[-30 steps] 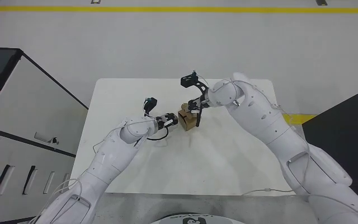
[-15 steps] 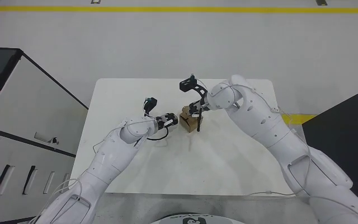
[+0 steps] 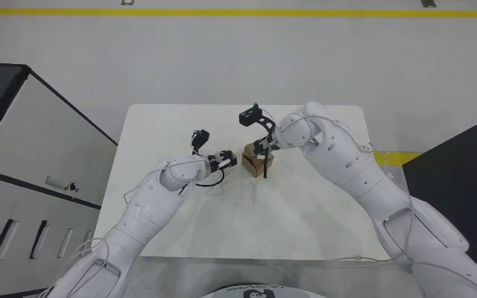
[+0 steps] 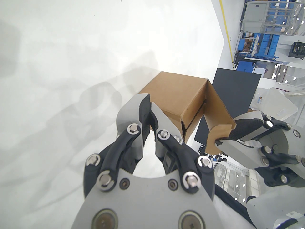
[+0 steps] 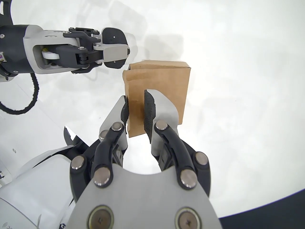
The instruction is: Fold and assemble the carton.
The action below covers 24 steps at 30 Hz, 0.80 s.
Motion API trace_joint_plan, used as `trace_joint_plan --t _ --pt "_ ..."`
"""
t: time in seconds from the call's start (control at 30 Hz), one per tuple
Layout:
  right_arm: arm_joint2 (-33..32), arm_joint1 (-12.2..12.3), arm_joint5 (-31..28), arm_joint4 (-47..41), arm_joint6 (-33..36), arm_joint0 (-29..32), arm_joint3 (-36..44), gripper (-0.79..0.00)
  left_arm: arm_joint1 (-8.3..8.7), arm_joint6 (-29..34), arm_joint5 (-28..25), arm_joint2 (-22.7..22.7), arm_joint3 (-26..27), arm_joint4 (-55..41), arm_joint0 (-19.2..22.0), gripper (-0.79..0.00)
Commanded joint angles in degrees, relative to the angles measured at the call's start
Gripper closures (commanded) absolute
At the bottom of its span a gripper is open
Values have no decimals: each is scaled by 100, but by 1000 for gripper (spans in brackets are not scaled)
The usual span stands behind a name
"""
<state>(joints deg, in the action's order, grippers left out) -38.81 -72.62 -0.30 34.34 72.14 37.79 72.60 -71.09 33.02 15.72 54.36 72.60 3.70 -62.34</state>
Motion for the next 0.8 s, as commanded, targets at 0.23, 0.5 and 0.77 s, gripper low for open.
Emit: trace_joint_plan --t 0.23,0.5,0.77 --pt "164 -77 34 309 -70 -56 -110 -86 0 0 0 0 0 0 0 0" --pt "182 -141 79 320 -64 -101 -192 -160 0 0 0 0 0 0 0 0" --pt "212 -182 138 432 12 -106 -131 -215 0 0 0 0 0 0 0 0"
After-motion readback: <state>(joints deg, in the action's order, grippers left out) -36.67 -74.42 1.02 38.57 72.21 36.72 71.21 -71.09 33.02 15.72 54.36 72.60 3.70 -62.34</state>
